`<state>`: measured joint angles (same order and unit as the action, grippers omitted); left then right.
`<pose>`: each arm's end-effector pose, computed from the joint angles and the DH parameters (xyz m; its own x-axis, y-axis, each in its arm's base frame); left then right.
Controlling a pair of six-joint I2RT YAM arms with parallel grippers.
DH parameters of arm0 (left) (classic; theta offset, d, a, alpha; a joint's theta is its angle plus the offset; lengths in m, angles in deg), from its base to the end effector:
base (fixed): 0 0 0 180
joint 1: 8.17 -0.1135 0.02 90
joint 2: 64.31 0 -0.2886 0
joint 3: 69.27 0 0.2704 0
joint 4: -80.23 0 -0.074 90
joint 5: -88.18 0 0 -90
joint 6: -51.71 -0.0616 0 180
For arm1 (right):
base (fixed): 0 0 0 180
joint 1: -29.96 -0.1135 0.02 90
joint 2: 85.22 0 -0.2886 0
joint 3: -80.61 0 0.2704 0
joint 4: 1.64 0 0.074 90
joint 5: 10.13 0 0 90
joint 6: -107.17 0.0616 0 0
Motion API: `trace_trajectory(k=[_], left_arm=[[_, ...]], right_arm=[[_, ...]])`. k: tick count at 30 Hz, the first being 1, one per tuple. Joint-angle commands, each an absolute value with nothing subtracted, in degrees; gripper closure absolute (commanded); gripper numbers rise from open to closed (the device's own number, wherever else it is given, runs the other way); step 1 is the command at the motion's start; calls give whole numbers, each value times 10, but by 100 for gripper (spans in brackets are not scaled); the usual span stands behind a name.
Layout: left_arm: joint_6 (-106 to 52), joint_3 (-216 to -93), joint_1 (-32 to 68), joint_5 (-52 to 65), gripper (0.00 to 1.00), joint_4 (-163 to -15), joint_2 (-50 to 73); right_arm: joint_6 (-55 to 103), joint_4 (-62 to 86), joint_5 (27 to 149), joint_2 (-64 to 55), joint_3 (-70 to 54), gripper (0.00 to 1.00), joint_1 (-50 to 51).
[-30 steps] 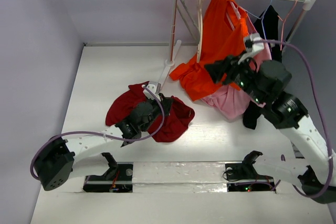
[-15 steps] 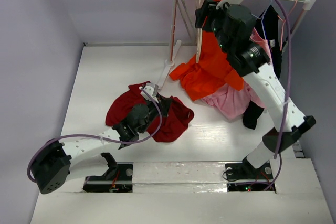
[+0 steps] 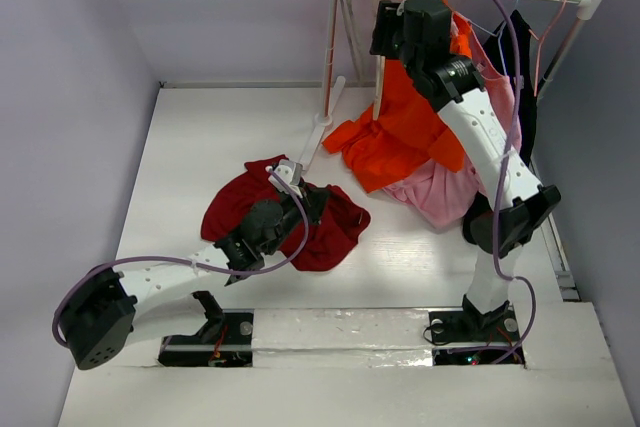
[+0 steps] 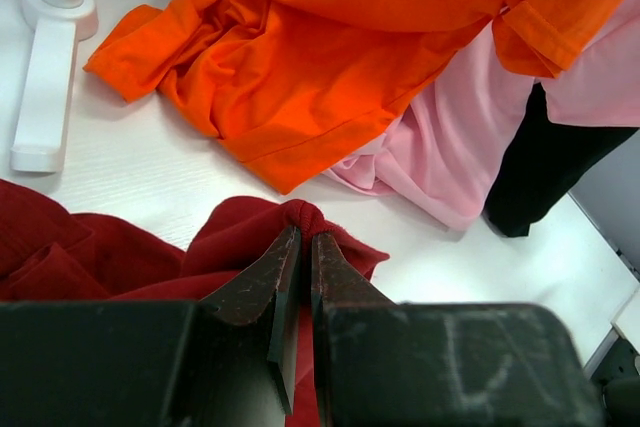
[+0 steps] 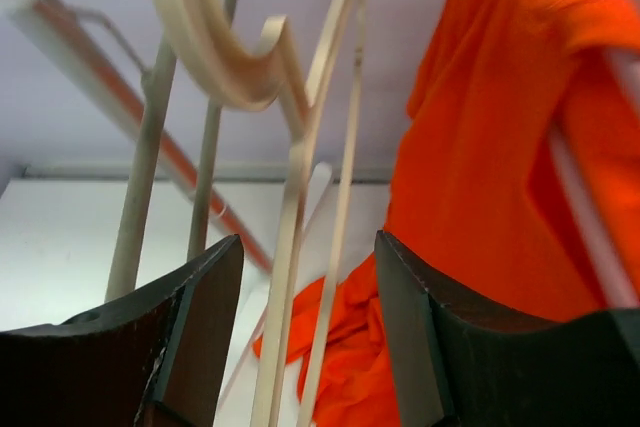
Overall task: Place the t-shirt on the hanger
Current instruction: Pick up the hanger from the clothesline.
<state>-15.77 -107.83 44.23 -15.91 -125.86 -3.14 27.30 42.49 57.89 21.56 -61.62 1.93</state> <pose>0.1729 -0.2000 0.2705 -0.2033 -0.3448 -0.9164 0.5871 0.7061 -0.3960 0.4109 0.1926 0.5269 -0.1503 0.1047 -0.9831 -0.0840 0.9894 0.1183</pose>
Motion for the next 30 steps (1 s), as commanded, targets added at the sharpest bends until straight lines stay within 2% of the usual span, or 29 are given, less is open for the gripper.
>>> trace_trajectory(k=[1, 8, 13, 16, 22, 27, 30], left_arm=[[-164, -1078, 444, -150, 100, -1301, -33], [-163, -1078, 444, -152, 100, -1301, -31], [-163, -1079, 444, -152, 100, -1303, -29], [-162, -1078, 444, -152, 100, -1302, -28], [-160, -1078, 444, -154, 100, -1300, -28], [-161, -1086, 444, -157, 100, -1297, -22], [-161, -1094, 444, -158, 100, -1292, -18]], right_arm=[[280, 438, 583, 217, -640, 40, 27], [278, 429, 582, 209, -603, 70, 32], [266, 412, 581, 201, -594, 85, 32], [249, 392, 581, 197, -595, 100, 32], [194, 361, 569, 196, -616, 100, 32], [190, 301, 599, 119, -518, 100, 32], [203, 315, 607, 97, -493, 100, 32]])
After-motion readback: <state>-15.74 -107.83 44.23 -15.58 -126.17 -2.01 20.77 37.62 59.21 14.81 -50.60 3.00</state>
